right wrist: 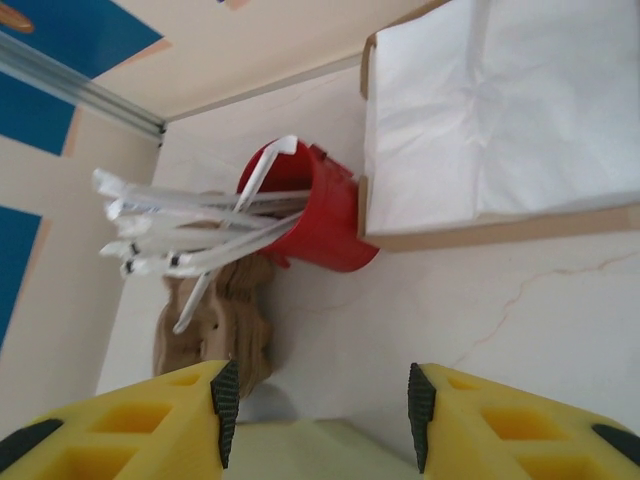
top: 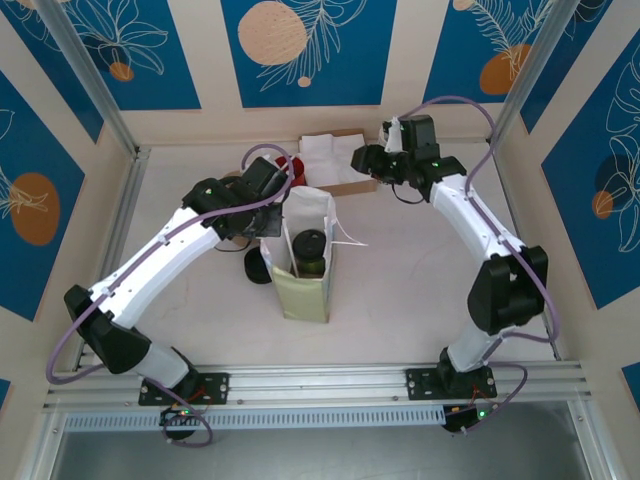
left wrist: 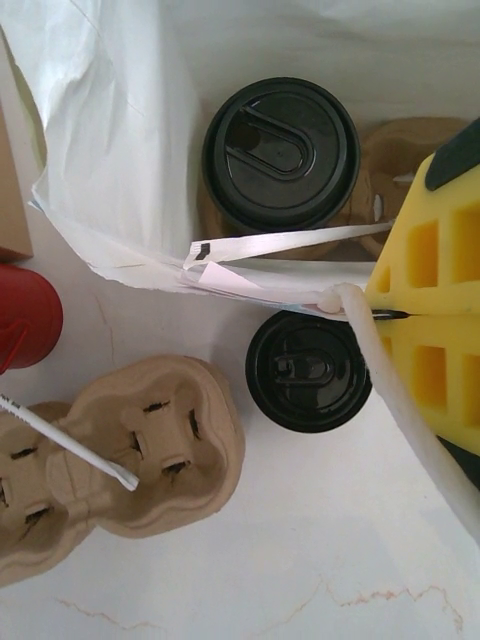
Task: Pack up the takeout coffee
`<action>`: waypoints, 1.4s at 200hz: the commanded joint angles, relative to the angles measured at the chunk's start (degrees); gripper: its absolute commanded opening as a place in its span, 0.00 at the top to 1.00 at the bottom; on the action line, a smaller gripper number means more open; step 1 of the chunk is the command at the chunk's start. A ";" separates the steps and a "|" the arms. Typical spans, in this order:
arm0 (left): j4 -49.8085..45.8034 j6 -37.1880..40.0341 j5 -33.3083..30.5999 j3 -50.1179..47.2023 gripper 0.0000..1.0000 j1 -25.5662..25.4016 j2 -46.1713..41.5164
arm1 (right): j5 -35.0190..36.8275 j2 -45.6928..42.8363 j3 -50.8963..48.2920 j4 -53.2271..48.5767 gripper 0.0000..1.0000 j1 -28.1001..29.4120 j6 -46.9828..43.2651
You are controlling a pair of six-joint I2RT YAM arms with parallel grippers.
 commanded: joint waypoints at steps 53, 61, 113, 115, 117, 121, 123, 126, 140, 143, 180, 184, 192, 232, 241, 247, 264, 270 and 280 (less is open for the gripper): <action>0.22 1.02 2.68 -0.46 0.72 0.58 -2.15 | 11.27 15.53 16.57 -2.71 0.47 4.15 -6.54; 0.96 1.43 3.43 -0.44 0.66 0.56 -2.56 | 12.18 16.58 17.47 -2.16 0.46 4.98 -7.76; 5.79 3.21 8.69 -0.83 0.44 -0.03 -6.16 | 15.46 25.86 27.28 -4.02 0.45 6.27 -10.11; 5.99 3.45 9.16 -0.80 0.43 -0.05 -6.28 | 15.51 26.30 27.72 -4.00 0.45 6.31 -10.32; 6.17 3.73 9.65 -0.79 0.43 -0.01 -6.31 | 15.57 26.95 28.39 -3.98 0.45 6.36 -10.61; 6.41 4.20 10.33 -0.72 0.42 0.02 -6.41 | 15.57 27.52 28.96 -4.02 0.45 6.43 -10.98; 6.45 4.44 10.58 -0.59 0.42 -0.01 -6.30 | 15.70 28.01 29.57 -3.89 0.45 6.49 -11.24; 6.45 4.54 10.85 -0.43 0.42 -0.02 -6.30 | 15.89 28.69 30.18 -3.91 0.44 6.57 -11.51; 5.76 4.93 12.45 0.66 0.41 -0.05 -5.81 | 17.34 32.16 34.01 -4.42 0.44 7.03 -13.45; 5.62 5.09 13.09 0.97 0.41 -0.04 -5.68 | 17.82 32.87 34.77 -4.68 0.44 7.14 -13.87; 6.67 5.60 17.05 1.51 0.41 -0.07 -6.81 | 20.66 42.39 47.03 -9.26 0.42 7.47 -16.03; 7.05 5.72 17.71 1.44 0.41 -0.01 -7.02 | 20.83 43.28 48.09 -9.74 0.42 7.50 -16.12; 8.00 5.87 18.88 1.11 0.39 0.03 -7.59 | 20.98 44.85 49.90 -10.46 0.42 7.60 -16.50; 10.53 7.23 24.40 2.22 0.36 -0.05 -8.90 | 22.22 49.24 54.10 -10.30 0.39 7.84 -18.12; 11.18 7.49 25.39 2.46 0.36 0.00 -9.15 | 22.54 49.79 54.52 -10.12 0.39 7.86 -18.31; 11.62 7.70 26.07 2.55 0.36 -0.02 -9.33 | 22.61 50.15 54.78 -10.14 0.39 7.86 -18.46; 12.88 8.11 28.01 2.83 0.36 0.03 -9.79 | 23.00 51.08 55.26 -9.95 0.38 8.09 -19.14; 13.31 8.20 28.57 2.88 0.35 0.00 -10.05 | 23.69 51.36 55.51 -9.84 0.38 8.19 -19.60; 14.08 8.41 29.25 2.85 0.35 -0.05 -10.38 | 25.64 52.06 56.04 -10.00 0.37 8.38 -20.24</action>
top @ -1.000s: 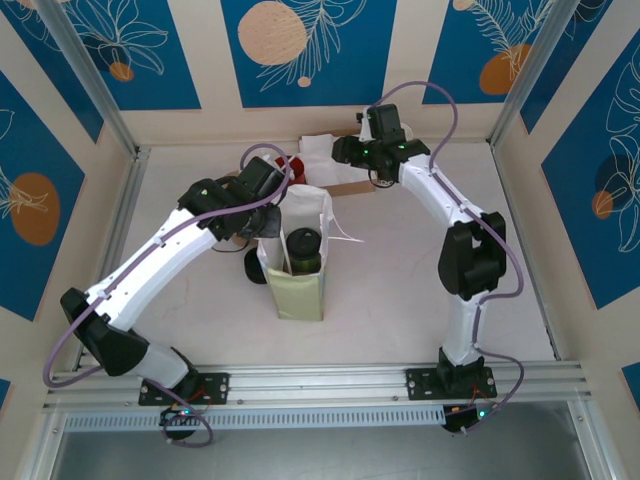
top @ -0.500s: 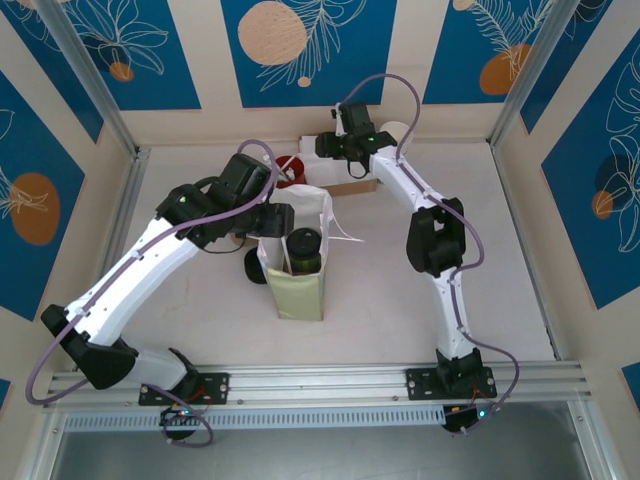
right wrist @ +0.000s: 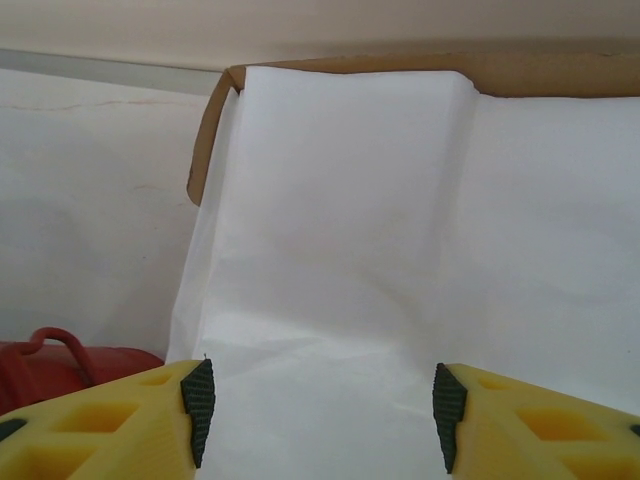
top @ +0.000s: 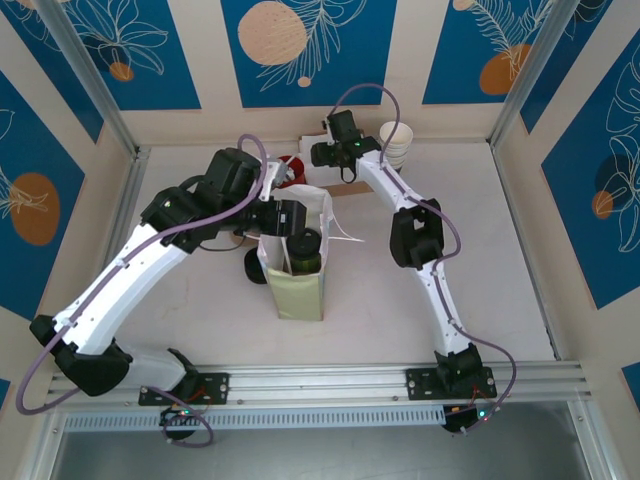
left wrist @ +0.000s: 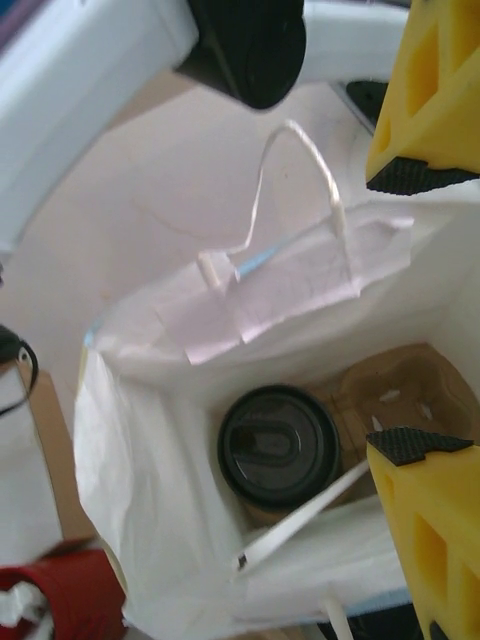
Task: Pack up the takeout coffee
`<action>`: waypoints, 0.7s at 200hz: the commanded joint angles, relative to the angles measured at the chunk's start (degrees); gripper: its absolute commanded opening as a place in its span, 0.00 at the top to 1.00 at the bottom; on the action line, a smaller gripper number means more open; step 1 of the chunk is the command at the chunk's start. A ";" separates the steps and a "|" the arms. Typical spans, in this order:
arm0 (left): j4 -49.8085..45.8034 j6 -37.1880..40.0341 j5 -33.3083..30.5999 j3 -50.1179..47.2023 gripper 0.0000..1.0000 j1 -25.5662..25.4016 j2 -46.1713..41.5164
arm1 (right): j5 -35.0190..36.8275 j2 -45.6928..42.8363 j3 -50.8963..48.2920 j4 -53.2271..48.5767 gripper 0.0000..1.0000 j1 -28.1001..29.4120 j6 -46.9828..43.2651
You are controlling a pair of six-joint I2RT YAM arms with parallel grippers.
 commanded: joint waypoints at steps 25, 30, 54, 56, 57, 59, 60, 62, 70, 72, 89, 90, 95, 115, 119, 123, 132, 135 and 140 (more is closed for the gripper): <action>4.19 2.40 4.87 1.87 0.35 -0.11 -2.91 | 5.91 2.92 3.95 -0.35 0.36 0.56 -3.30; 4.25 2.60 4.80 2.03 0.35 -0.11 -3.12 | 6.10 3.14 3.97 -0.42 0.35 0.43 -3.24; 4.59 3.79 5.02 3.31 0.35 -0.11 -3.67 | 6.80 4.32 4.58 -0.52 0.35 -0.01 -3.41; 4.67 3.88 5.05 3.45 0.35 -0.07 -3.72 | 6.86 4.38 4.58 -0.52 0.35 -0.05 -3.48; 4.68 3.94 5.09 3.53 0.35 -0.06 -3.76 | 6.88 4.39 4.58 -0.52 0.35 -0.05 -3.49; 4.75 4.07 5.17 3.59 0.35 -0.08 -3.90 | 6.90 4.46 4.63 -0.52 0.35 -0.06 -3.61; 4.81 4.12 5.20 3.69 0.35 -0.11 -3.94 | 6.90 4.52 4.65 -0.52 0.35 -0.06 -3.60; 4.85 4.14 5.33 3.79 0.35 -0.07 -4.01 | 6.97 4.60 4.67 -0.52 0.35 -0.13 -3.59; 5.25 4.44 5.73 4.09 0.34 -0.12 -4.30 | 7.12 4.95 4.97 -0.52 0.34 -0.23 -3.84; 5.29 4.50 5.71 4.13 0.34 -0.09 -4.39 | 7.20 5.04 4.99 -0.61 0.34 -0.19 -3.94; 5.22 5.06 5.76 4.83 0.34 -0.06 -4.99 | 7.67 5.76 5.52 -0.61 0.32 -0.49 -4.36; 5.22 5.05 5.72 4.84 0.34 -0.06 -5.01 | 7.68 5.78 5.54 -0.65 0.32 -0.49 -4.37; 5.26 5.18 5.66 4.85 0.34 -0.06 -5.16 | 7.75 5.96 5.68 -0.61 0.32 -0.57 -4.44; 4.87 5.53 4.89 4.95 0.34 -0.07 -5.73 | 7.69 6.83 6.33 -0.61 0.31 -0.90 -4.65; 4.74 5.57 4.80 5.00 0.34 -0.13 -5.80 | 7.69 7.00 6.42 -0.70 0.31 -0.98 -4.67; 4.65 5.66 4.80 4.98 0.33 -0.06 -5.91 | 7.68 7.15 6.59 -0.74 0.31 -1.00 -4.64; 4.46 5.66 4.66 4.85 0.33 -0.10 -5.99 | 7.61 7.45 6.78 -0.79 0.31 -1.16 -4.71; 4.31 5.73 4.62 4.84 0.33 -0.13 -6.00 | 7.53 7.58 6.86 -0.74 0.31 -1.20 -4.81; 4.19 5.72 4.49 4.77 0.33 -0.08 -6.03 | 7.59 7.67 6.87 -0.62 0.31 -1.19 -4.94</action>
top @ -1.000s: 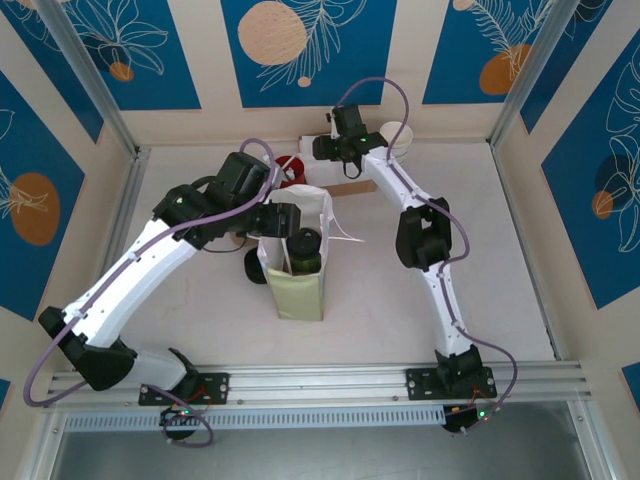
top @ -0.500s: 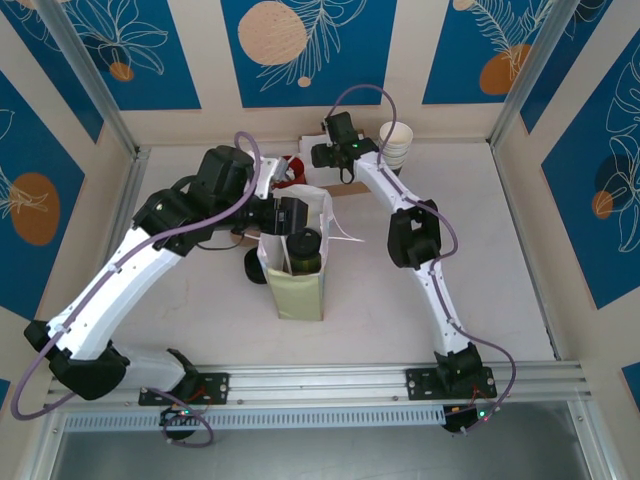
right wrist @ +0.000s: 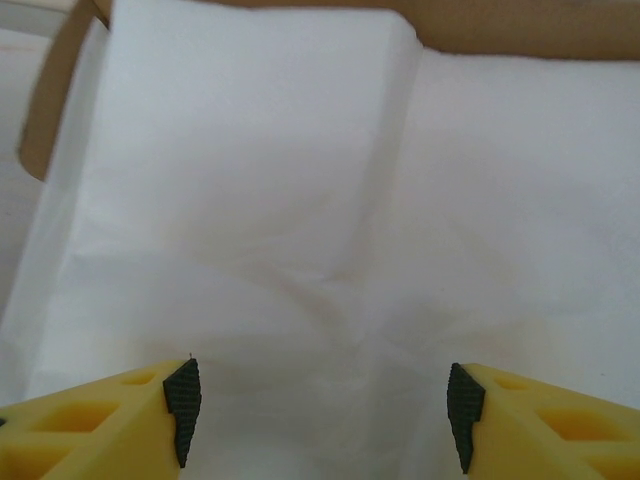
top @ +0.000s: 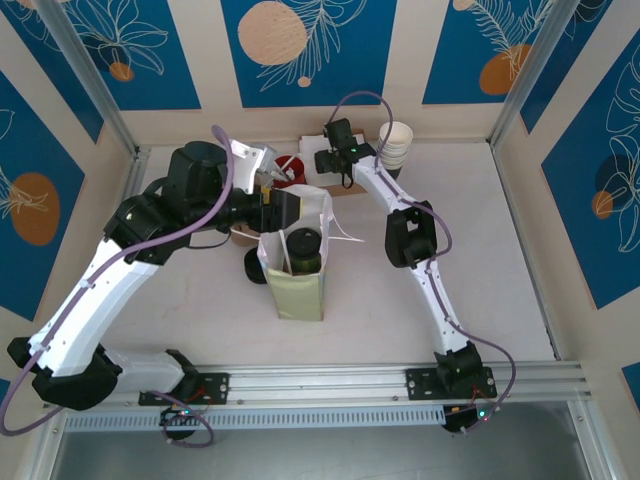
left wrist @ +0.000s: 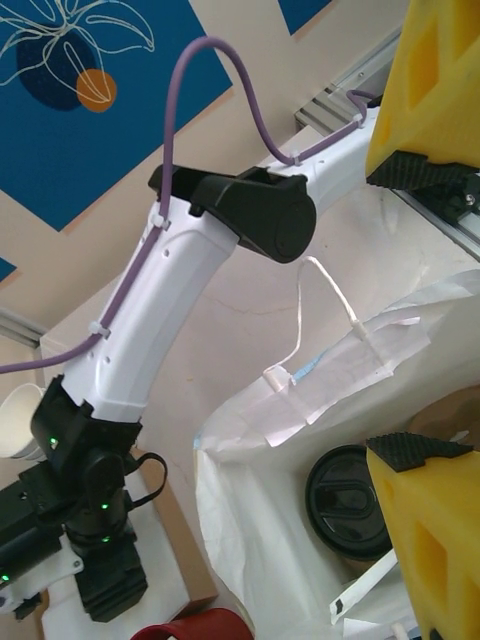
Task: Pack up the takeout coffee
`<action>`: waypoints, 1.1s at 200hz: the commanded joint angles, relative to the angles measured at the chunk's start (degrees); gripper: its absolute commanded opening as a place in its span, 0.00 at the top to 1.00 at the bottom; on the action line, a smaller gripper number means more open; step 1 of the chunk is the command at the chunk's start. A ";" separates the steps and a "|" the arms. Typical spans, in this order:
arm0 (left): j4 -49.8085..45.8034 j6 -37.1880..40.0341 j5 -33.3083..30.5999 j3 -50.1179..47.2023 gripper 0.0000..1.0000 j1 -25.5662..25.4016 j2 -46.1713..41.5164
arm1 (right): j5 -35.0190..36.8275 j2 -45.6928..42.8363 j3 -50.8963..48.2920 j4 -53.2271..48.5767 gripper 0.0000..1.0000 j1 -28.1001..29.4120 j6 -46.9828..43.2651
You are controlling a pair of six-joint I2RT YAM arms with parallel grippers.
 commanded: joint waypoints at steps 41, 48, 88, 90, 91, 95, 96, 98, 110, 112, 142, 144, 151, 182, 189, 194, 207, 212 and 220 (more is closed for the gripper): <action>-0.86 1.42 -0.53 1.05 0.33 -0.07 -1.32 | 1.07 2.44 2.94 0.14 0.38 -1.04 -2.20; -0.98 1.45 -0.64 0.96 0.33 -0.08 -1.47 | 0.91 2.49 2.98 -0.06 0.41 -1.09 -2.20; -1.48 1.52 -1.36 0.71 0.32 -0.08 -1.82 | -0.09 2.21 4.23 -0.70 0.56 -1.22 -1.87; -1.48 1.51 -1.41 0.69 0.32 -0.06 -1.80 | -0.14 2.18 4.29 -0.75 0.57 -1.22 -1.85; -1.44 1.51 -1.38 0.73 0.32 -0.10 -1.82 | -0.15 2.17 4.27 -0.75 0.57 -1.24 -1.85; -1.56 1.51 -1.38 0.69 0.32 -0.07 -1.72 | -0.24 2.11 4.41 -0.83 0.58 -1.25 -1.86; -1.57 1.47 -1.33 0.65 0.32 -0.06 -1.69 | -0.29 2.14 4.42 -0.88 0.59 -1.25 -1.85; -1.57 1.50 -1.29 0.61 0.32 -0.12 -1.74 | -0.37 2.14 4.56 -0.86 0.60 -1.21 -1.85; -1.57 1.46 -1.28 0.37 0.32 -0.14 -1.76 | -0.76 1.84 4.98 -1.10 0.64 -1.28 -1.81; -1.57 1.43 -1.34 0.34 0.32 -0.12 -1.81 | -0.84 1.86 5.03 -1.18 0.64 -1.24 -1.77; -1.70 1.27 -1.63 -0.25 0.32 -0.08 -2.03 | -1.94 0.85 5.24 -1.20 0.76 -1.41 -1.39; -1.72 1.30 -1.63 -0.32 0.32 -0.06 -2.02 | -2.08 0.78 5.25 -1.20 0.77 -1.38 -1.40; -1.75 1.27 -1.70 -0.45 0.32 -0.09 -2.10 | -2.34 0.60 5.22 -1.18 0.80 -1.38 -1.26; -2.01 1.25 -1.87 -1.05 0.31 -0.08 -2.53 | -2.46 0.50 5.38 -1.20 0.72 -1.51 -1.28; -1.88 1.27 -1.97 -1.27 0.31 -0.08 -2.63 | -2.23 0.50 5.16 -1.20 0.67 -1.49 -1.19; -1.92 1.25 -1.98 -1.43 0.31 -0.12 -2.72 | -2.04 0.54 5.14 -1.14 0.64 -1.44 -1.15; -1.92 1.22 -1.98 -1.69 0.31 -0.07 -2.82 | -1.49 0.63 4.64 -0.86 0.59 -1.51 -1.10; -1.92 1.12 -1.98 -1.78 0.31 -0.14 -2.91 | -1.28 0.67 4.45 -0.71 0.57 -1.49 -1.06; -1.85 1.09 -1.98 -1.94 0.31 -0.07 -2.94 | -1.09 0.83 4.09 -0.53 0.55 -1.48 -1.07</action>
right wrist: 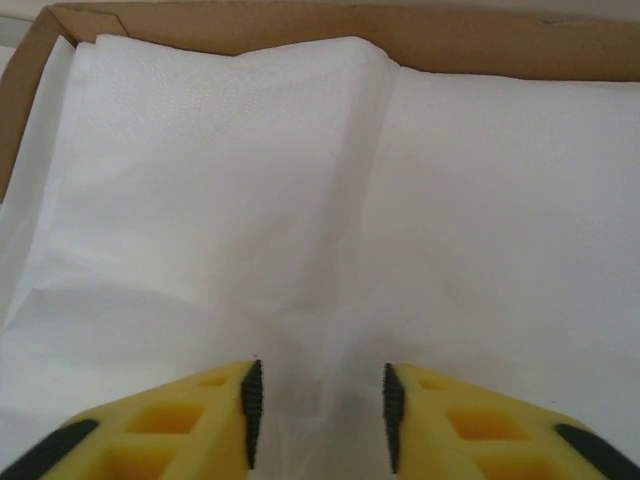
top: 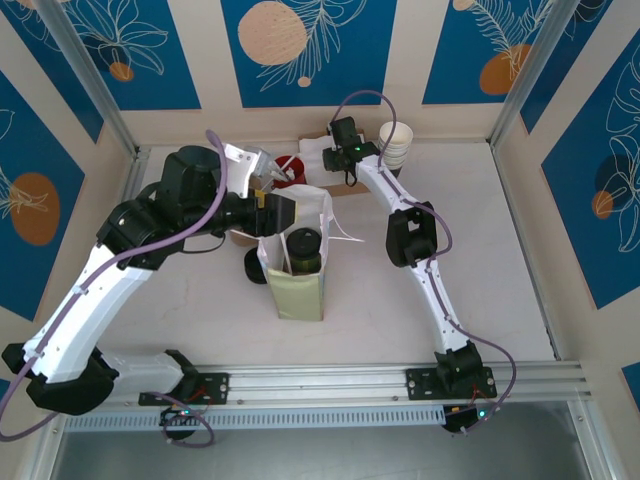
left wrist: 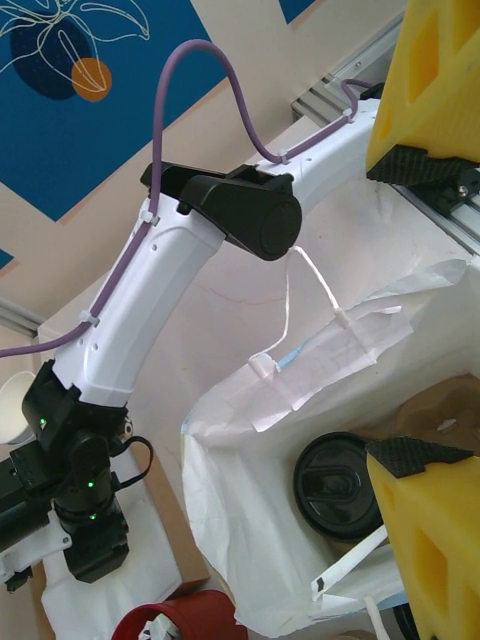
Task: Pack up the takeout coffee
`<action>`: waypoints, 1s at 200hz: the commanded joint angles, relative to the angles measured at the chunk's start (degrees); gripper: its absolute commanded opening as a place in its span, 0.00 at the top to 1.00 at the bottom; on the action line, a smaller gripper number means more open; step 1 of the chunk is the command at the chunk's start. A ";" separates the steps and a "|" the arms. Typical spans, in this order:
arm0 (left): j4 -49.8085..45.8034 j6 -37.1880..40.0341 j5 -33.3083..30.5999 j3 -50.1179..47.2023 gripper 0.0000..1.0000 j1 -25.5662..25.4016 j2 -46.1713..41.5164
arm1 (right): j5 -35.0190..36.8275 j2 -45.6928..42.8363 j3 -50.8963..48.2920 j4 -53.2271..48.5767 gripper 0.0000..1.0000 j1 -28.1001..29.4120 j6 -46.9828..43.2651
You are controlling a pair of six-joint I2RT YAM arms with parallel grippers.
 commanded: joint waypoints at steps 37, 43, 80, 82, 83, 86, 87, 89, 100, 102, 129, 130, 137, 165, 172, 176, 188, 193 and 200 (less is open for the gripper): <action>-0.52 0.93 -0.90 -1.23 0.31 -0.09 -1.37 | 0.10 -0.29 0.05 -0.41 0.55 -0.49 0.56; -0.53 1.00 -0.99 -1.23 0.31 -0.08 -1.37 | 0.03 -0.14 0.05 -0.45 0.56 -0.51 0.69; -0.43 0.97 -0.91 -1.49 0.31 -0.08 -1.43 | -0.30 0.11 -0.21 -0.53 0.59 -0.59 1.04; -0.43 0.98 -0.91 -1.54 0.31 -0.06 -1.42 | -0.31 0.08 -0.21 -0.48 0.60 -0.57 1.04; -0.44 0.94 -0.91 -1.56 0.31 -0.06 -1.42 | -0.28 0.07 -0.21 -0.47 0.60 -0.59 1.04; -0.36 0.90 -0.91 -1.58 0.31 -0.06 -1.42 | -0.35 0.07 -0.21 -0.46 0.60 -0.55 1.07; -0.35 0.86 -0.91 -1.58 0.31 -0.10 -1.46 | -0.39 0.11 -0.21 -0.46 0.60 -0.62 1.06; -0.35 0.84 -0.95 -1.58 0.31 -0.11 -1.43 | -0.42 0.08 -0.25 -0.43 0.60 -0.54 1.05; -0.31 0.81 -0.92 -1.68 0.31 -0.09 -1.44 | -0.52 0.28 -0.30 -0.30 0.60 -0.68 1.04; -0.27 0.70 -0.91 -1.67 0.31 -0.06 -1.45 | -0.47 0.36 -0.30 -0.29 0.60 -0.66 1.04; -0.18 0.72 -0.91 -1.79 0.31 -0.10 -1.42 | -0.78 0.67 -0.35 -0.52 0.63 -0.67 1.19; -0.18 0.77 -0.95 -1.82 0.31 -0.08 -1.42 | -0.78 0.63 -0.33 -0.49 0.63 -0.68 1.21; -0.13 0.73 -0.91 -1.83 0.31 -0.07 -1.42 | -0.85 0.59 -0.47 -0.48 0.64 -0.73 1.20; -0.09 0.72 -0.82 -1.83 0.30 -0.10 -1.25 | -1.07 0.62 -0.56 -0.37 0.66 -0.73 1.37; -0.09 0.73 -0.82 -1.83 0.31 -0.07 -1.24 | -1.05 0.75 -0.56 -0.37 0.66 -0.72 1.40; -0.09 0.77 -0.82 -1.76 0.31 -0.12 -1.24 | -1.07 0.62 -0.56 -0.38 0.67 -0.73 1.42; -0.07 0.71 -0.71 -1.84 0.30 -0.07 -1.24 | -1.22 0.68 -0.51 -0.39 0.68 -0.76 1.40; -0.09 0.64 -0.66 -1.85 0.31 -0.12 -1.22 | -1.38 0.69 -0.62 -0.37 0.68 -0.77 1.40; -0.09 0.65 -0.72 -1.89 0.31 -0.06 -1.24 | -1.33 0.73 -0.65 -0.43 0.67 -0.73 1.41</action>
